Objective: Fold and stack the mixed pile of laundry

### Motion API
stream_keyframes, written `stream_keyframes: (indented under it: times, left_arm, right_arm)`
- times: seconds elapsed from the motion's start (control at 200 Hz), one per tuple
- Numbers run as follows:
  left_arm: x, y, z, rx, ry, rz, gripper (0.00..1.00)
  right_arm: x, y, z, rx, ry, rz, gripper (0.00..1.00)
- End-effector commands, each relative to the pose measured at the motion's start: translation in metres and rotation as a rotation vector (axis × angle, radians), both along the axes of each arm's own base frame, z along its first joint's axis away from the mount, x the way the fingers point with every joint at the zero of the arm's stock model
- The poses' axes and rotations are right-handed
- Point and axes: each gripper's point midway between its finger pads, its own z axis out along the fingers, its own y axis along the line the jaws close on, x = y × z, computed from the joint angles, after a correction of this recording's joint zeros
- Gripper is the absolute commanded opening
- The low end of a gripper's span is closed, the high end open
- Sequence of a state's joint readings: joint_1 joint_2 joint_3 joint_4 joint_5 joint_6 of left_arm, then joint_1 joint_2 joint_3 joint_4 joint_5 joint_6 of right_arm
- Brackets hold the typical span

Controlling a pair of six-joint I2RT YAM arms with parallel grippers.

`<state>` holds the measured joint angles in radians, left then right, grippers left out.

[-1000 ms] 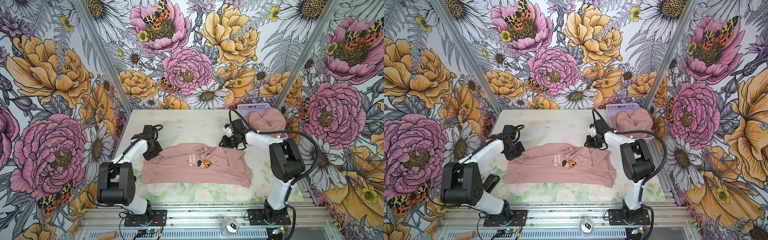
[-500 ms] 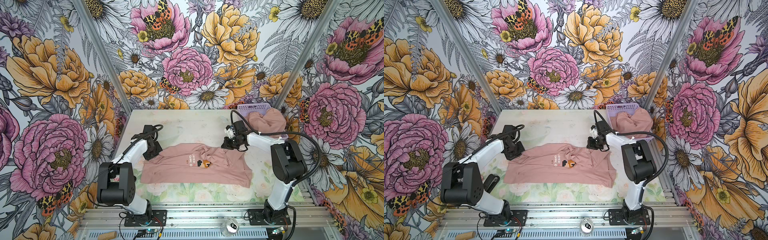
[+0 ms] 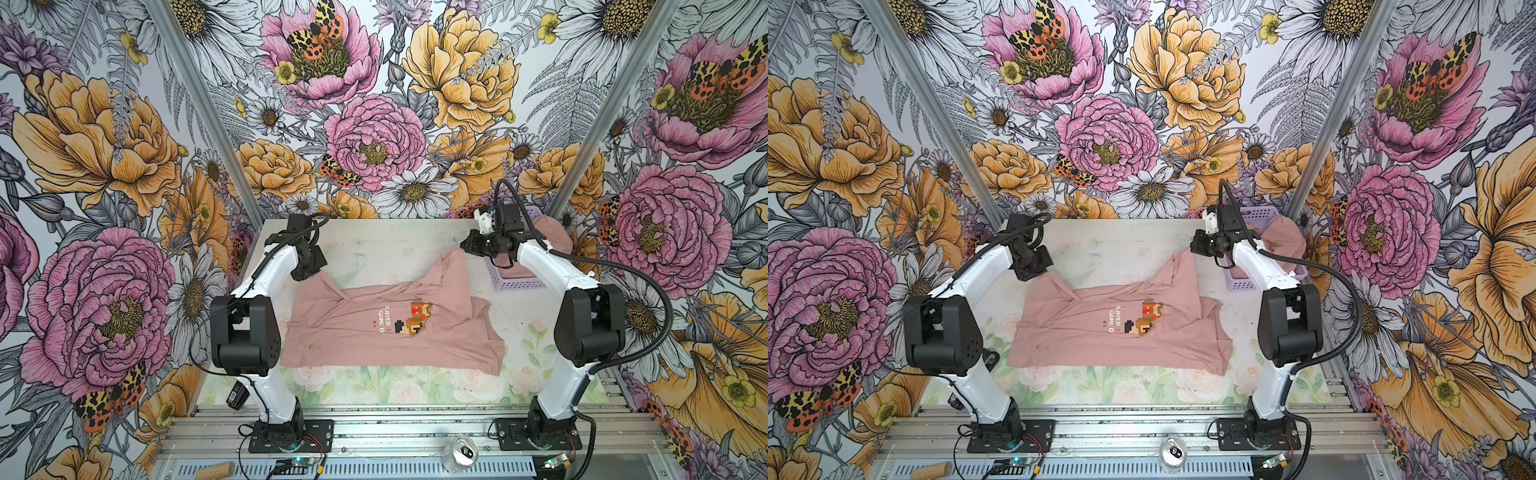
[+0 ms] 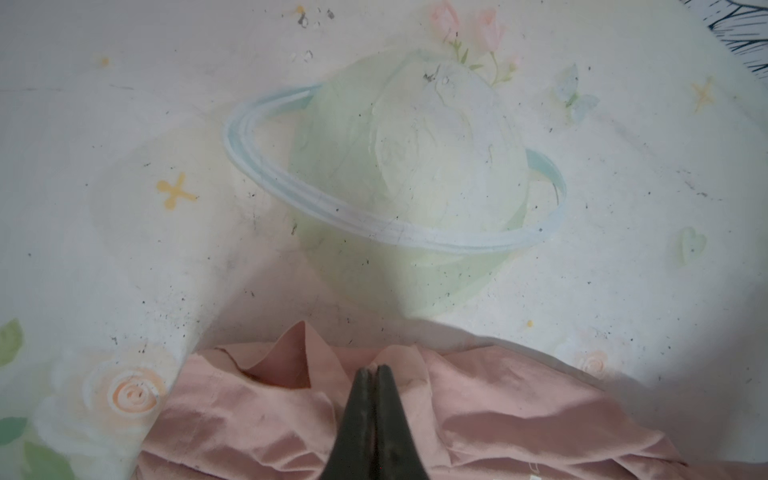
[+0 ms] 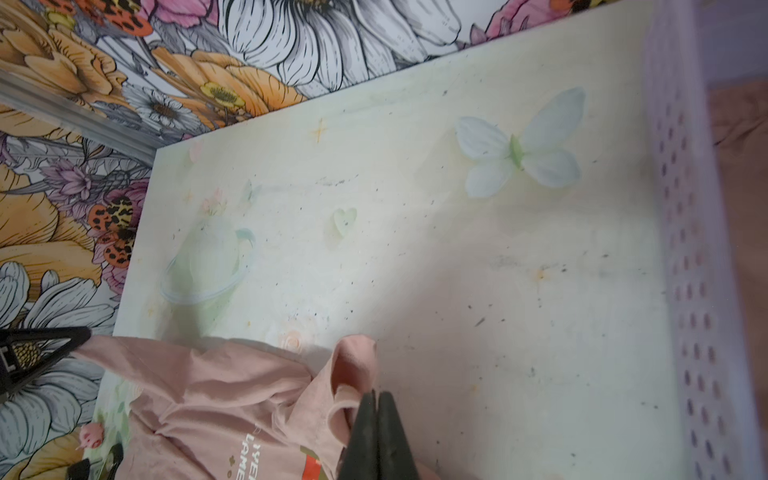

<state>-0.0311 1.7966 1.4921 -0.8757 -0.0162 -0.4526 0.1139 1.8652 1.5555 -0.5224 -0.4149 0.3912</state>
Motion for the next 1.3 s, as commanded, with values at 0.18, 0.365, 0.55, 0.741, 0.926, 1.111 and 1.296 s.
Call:
stream_keyframes:
  times: [0.18, 0.365, 0.55, 0.741, 0.926, 1.111, 1.296]
  left_arm:
    - [0.034, 0.011, -0.013, -0.021, 0.009, -0.008, 0.0]
    - [0.055, 0.021, -0.011, -0.036, -0.028, 0.009, 0.0]
    - [0.068, 0.022, -0.018, -0.048, -0.026, 0.012, 0.0]
    - [0.066, 0.031, -0.031, -0.045, -0.002, 0.033, 0.0]
    - [0.066, 0.034, -0.038, -0.041, 0.008, 0.032, 0.0]
    - [0.062, 0.038, -0.046, -0.07, 0.019, 0.054, 0.0]
    - [0.038, 0.038, -0.043, -0.077, 0.022, 0.056, 0.0]
  right_arm:
    - [0.039, -0.025, -0.015, -0.069, 0.041, -0.095, 0.0]
    - [0.05, -0.038, -0.011, -0.075, 0.031, -0.143, 0.0]
    - [0.066, -0.038, 0.008, -0.078, -0.027, -0.148, 0.0]
    - [0.08, -0.04, 0.021, -0.086, -0.062, -0.155, 0.0]
    - [0.082, -0.034, 0.01, -0.077, -0.03, -0.132, 0.0]
    - [0.066, -0.03, 0.001, -0.062, 0.008, -0.11, 0.0]
    - [0.024, -0.023, -0.005, -0.026, 0.075, -0.075, 0.0]
